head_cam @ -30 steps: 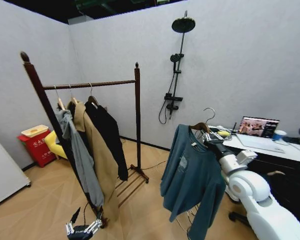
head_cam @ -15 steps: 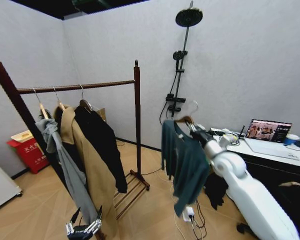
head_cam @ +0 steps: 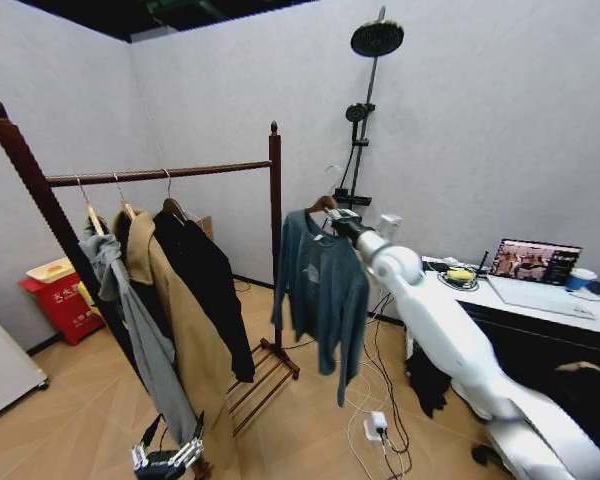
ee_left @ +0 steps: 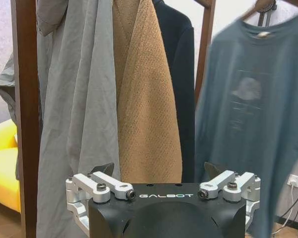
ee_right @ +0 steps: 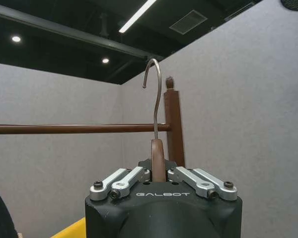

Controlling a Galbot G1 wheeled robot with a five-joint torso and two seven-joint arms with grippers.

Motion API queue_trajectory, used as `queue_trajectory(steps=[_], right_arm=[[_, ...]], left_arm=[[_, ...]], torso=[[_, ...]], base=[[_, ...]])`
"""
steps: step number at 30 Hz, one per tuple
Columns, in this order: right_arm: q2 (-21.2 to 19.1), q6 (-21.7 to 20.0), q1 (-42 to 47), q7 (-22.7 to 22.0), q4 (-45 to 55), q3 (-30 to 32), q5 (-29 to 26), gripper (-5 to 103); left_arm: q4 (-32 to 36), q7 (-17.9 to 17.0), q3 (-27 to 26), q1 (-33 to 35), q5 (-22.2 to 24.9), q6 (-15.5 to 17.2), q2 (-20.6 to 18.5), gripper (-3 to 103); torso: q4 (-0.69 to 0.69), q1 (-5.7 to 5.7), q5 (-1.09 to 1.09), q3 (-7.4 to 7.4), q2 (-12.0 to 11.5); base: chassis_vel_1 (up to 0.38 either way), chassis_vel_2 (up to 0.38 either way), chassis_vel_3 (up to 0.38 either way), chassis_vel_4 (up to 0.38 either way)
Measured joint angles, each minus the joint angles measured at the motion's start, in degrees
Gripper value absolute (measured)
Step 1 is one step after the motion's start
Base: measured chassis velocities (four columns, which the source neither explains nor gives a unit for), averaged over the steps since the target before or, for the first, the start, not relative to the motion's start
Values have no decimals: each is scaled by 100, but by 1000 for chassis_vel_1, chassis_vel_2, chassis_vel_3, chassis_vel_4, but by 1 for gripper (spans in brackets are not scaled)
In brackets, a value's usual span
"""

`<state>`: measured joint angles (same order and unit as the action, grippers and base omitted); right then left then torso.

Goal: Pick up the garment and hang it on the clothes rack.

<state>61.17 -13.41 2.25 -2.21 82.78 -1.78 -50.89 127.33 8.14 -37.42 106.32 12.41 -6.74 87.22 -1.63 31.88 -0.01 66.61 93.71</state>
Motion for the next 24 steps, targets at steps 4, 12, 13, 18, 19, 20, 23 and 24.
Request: queue_trajectory(steps=[4, 12, 13, 18, 19, 20, 23, 24], right_arm=[[1100, 160, -1034, -48, -1178, -680, 329, 9], [1672, 346, -1582, -41, -2156, -920, 598, 9], [1757, 349, -1630, -41, -2254, -917, 622, 9], [1935, 279, -1686, -16, -2426, -935, 727, 9], [1961, 273, -1685, -4, -2443, -944, 748, 9], [2000, 270, -1664, 11, -2447, -950, 768, 9], [2062, 261, -1596, 34, -2448, -953, 803, 9], [2079, 259, -1581, 39, -2446, -953, 817, 9]], left_arm=[[0, 2, 1, 0, 0, 0, 1, 100], [0, 1, 1, 0, 0, 0, 1, 100], [0, 1, 1, 0, 0, 0, 1, 100], [0, 1, 1, 0, 0, 0, 0, 100], [0, 1, 1, 0, 0, 0, 0, 100], [0, 1, 1, 0, 0, 0, 0, 100], [0, 1, 1, 0, 0, 0, 0, 100], [0, 1, 1, 0, 0, 0, 1, 100]], torso=[[9, -4, -3, -1, 1], [2, -3, 0, -1, 0], [1, -3, 0, -1, 0], [3, -4, 0, -2, 1], [2, -4, 1, -1, 1], [2, -4, 0, -2, 1], [3, -5, 1, -2, 2], [5, -5, 1, -2, 2]], base=[[0, 0, 0, 0], [0, 0, 0, 0], [0, 0, 0, 0], [0, 0, 0, 0], [0, 0, 0, 0], [0, 0, 0, 0], [0, 0, 0, 0], [-52, 45, 29, -63]])
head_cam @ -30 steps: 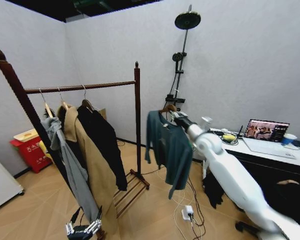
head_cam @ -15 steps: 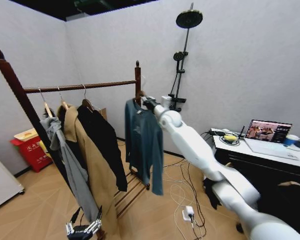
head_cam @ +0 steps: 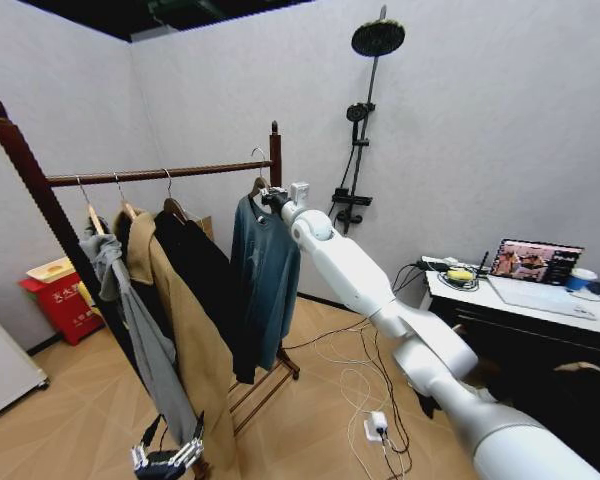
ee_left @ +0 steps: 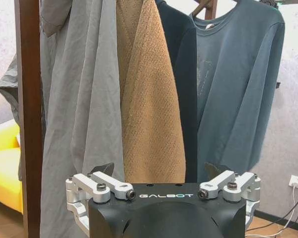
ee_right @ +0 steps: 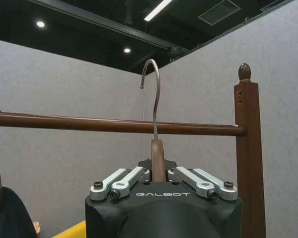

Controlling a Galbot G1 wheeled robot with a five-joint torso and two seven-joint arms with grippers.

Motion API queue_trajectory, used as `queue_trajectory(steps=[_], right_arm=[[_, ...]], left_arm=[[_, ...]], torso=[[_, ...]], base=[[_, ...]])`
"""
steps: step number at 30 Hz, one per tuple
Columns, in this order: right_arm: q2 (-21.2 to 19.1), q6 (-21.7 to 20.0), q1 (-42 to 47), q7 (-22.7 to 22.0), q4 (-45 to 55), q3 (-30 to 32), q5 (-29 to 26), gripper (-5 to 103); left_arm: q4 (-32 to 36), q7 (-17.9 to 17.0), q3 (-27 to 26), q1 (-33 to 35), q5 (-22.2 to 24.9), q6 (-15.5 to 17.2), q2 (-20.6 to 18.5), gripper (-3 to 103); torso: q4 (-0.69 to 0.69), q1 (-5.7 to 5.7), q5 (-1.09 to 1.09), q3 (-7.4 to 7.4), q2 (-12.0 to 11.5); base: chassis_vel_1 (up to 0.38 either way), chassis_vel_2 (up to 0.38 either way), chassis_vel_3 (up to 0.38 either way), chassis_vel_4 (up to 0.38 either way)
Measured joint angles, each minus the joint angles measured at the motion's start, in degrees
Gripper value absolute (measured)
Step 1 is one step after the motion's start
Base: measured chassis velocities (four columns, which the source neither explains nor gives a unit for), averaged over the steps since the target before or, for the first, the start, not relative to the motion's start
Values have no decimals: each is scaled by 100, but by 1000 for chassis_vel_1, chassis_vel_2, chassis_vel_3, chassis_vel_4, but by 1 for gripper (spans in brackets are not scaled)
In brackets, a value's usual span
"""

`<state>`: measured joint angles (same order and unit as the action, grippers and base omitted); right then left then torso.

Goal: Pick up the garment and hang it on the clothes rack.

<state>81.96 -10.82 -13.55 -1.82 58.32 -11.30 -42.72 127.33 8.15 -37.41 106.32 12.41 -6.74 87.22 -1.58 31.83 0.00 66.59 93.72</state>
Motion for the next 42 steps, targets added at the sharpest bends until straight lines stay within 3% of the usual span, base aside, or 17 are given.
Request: queue_trajectory(steps=[11, 14, 21, 23, 32, 42], right_arm=[[115, 58, 24, 88, -10, -71, 114, 9], [231, 79, -30, 158, -64, -124, 131, 9], [747, 115, -262, 295, -428, -239, 129, 9], [1021, 114, -404, 339, -739, -274, 132, 9], [1042, 60, -595, 369, -1499, -321, 342, 9], [1031, 61, -524, 473, -1614, -382, 400, 9]], left_arm=[[0, 0, 0, -1, 0, 0, 0, 100], [0, 0, 0, -1, 0, 0, 0, 100], [1, 0, 0, 0, 0, 0, -1, 100], [0, 0, 0, 0, 0, 0, 0, 100], [0, 0, 0, 0, 0, 0, -1, 100], [0, 0, 0, 0, 0, 0, 0, 100]], torso=[[-4, 6, 1, 1, -2], [1, 13, 1, 4, -5], [-4, -3, 0, -1, 1], [8, -5, -3, -2, 2], [-6, 3, 2, 0, 0], [-1, 2, 0, 0, 0]], base=[[-110, 110, 128, -123], [-80, 98, 55, -50], [3, -1, -13, 5], [24, -31, -30, 23], [0, 0, 0, 0], [0, 0, 0, 0]])
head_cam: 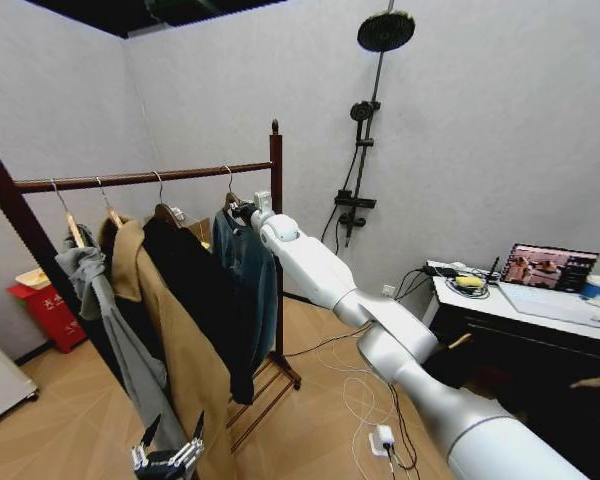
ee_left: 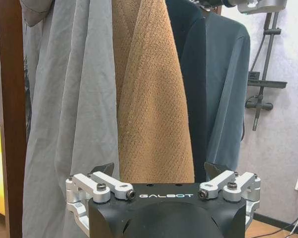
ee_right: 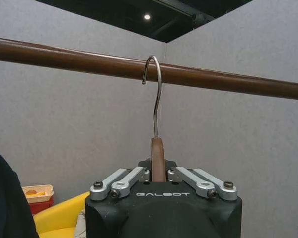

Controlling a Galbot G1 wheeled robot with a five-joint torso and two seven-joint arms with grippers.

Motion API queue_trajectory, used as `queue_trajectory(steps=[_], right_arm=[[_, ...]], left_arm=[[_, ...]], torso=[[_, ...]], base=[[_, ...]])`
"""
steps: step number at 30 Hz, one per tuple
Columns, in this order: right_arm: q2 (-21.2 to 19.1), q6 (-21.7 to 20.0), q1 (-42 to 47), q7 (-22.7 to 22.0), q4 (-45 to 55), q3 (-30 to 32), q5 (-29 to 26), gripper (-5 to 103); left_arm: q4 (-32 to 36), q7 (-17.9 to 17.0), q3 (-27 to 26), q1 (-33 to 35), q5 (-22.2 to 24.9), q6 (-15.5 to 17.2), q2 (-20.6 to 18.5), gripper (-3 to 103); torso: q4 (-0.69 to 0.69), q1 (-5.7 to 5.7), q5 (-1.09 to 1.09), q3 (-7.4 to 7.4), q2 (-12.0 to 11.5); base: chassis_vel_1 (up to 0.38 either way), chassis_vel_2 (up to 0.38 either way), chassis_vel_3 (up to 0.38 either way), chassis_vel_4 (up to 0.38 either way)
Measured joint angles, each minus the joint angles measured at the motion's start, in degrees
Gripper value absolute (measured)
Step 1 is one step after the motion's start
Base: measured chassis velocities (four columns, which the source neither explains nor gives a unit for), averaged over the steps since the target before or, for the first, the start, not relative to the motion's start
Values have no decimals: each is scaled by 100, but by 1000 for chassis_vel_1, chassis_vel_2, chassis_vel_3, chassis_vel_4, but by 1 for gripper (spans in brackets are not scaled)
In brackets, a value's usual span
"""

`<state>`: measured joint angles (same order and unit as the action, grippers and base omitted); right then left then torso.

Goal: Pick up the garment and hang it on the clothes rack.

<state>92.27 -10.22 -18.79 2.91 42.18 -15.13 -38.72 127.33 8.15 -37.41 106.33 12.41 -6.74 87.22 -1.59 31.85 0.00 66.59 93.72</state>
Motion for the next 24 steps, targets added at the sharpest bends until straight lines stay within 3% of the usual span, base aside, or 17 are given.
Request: queue_trajectory(steps=[9, 13, 24], right_arm=[[-7, 242, -15, -150, 429, 154, 99, 9], [-7, 35, 145, -343, 1053, 166, 63, 9], [-11, -55, 210, -311, 1186, 135, -41, 9]], left_arm=[[0, 0, 0, 0, 0, 0, 0, 100], [0, 0, 0, 0, 0, 0, 0, 100], [0, 0, 0, 0, 0, 0, 0, 100]], torso=[[-1, 0, 0, 0, -1], [0, 0, 0, 0, 0], [-1, -2, 0, -1, 0]], base=[[0, 0, 0, 0], [0, 0, 0, 0], [-38, 34, 46, -36]])
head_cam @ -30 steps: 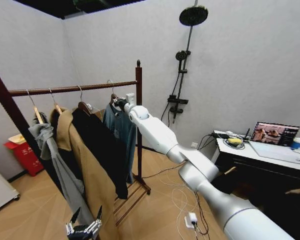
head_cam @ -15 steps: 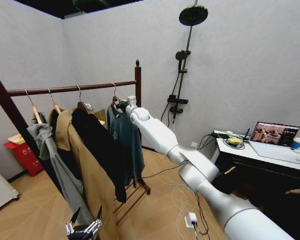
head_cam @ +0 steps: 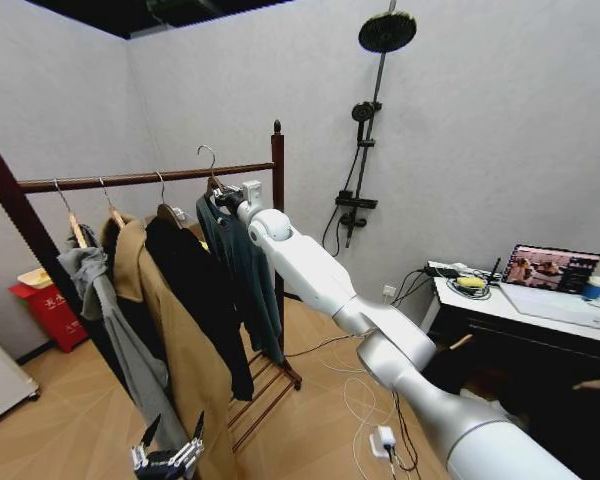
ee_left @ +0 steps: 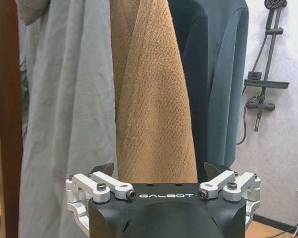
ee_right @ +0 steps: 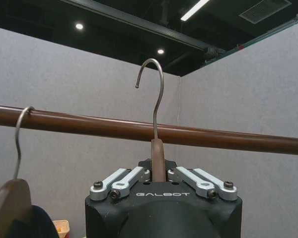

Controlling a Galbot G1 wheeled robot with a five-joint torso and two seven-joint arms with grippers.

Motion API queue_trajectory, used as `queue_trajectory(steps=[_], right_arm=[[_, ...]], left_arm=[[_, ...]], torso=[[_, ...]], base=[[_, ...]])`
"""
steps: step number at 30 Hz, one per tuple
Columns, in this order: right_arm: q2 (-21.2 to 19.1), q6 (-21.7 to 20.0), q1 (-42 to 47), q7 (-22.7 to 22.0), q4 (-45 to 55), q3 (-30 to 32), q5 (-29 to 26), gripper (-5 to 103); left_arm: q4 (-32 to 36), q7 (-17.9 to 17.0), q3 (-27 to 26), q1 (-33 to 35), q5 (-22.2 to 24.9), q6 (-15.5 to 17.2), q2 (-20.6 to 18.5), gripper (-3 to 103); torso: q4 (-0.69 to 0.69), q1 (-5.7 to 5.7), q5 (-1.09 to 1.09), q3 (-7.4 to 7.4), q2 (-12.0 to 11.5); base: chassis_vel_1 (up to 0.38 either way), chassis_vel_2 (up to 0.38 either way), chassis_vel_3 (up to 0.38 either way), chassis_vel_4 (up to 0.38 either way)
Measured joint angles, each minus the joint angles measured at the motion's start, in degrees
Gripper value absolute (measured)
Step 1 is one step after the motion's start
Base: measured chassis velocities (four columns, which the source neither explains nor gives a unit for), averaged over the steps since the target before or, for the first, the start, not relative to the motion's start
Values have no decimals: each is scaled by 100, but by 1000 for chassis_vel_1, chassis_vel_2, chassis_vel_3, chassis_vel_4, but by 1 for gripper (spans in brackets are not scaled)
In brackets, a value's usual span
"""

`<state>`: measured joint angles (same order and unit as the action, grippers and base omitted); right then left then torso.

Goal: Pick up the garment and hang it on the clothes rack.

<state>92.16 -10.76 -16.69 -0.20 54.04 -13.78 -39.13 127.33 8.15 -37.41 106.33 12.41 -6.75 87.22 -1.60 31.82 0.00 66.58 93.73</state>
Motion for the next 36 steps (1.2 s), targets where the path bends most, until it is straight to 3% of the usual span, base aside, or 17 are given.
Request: queue_trajectory(steps=[10, 11, 21, 30, 32, 36], right_arm=[[-7, -429, 68, 144, -42, -141, -428, 9], [-4, -493, 105, 144, 13, -203, -465, 9], [-1, -629, 332, 115, 498, -429, -588, 7], [-56, -705, 608, -183, 1241, -498, -717, 42], [-203, -714, 673, -249, 1468, -492, -733, 48], [-879, -731, 925, -426, 2164, -279, -550, 64]], left_arm=[[0, 0, 1, -1, 0, 0, 0, 100], [0, 0, 0, -2, 0, 0, 0, 100], [0, 0, 0, 0, 0, 0, 0, 100], [0, 0, 1, -1, 0, 0, 0, 100], [0, 0, 0, 0, 0, 0, 0, 100], [0, -1, -1, 0, 0, 0, 0, 100]], torso=[[-5, 12, 1, 4, -5], [2, 10, 0, 3, -4], [0, -4, 0, -2, 2], [5, 3, -1, 1, 0], [6, 3, -1, 1, 0], [-1, 2, 1, 1, 0]], base=[[-127, 130, 109, -131], [0, 0, 0, 0], [12, -20, -21, 22], [0, 0, 0, 0], [0, 0, 0, 0], [0, 0, 0, 0]])
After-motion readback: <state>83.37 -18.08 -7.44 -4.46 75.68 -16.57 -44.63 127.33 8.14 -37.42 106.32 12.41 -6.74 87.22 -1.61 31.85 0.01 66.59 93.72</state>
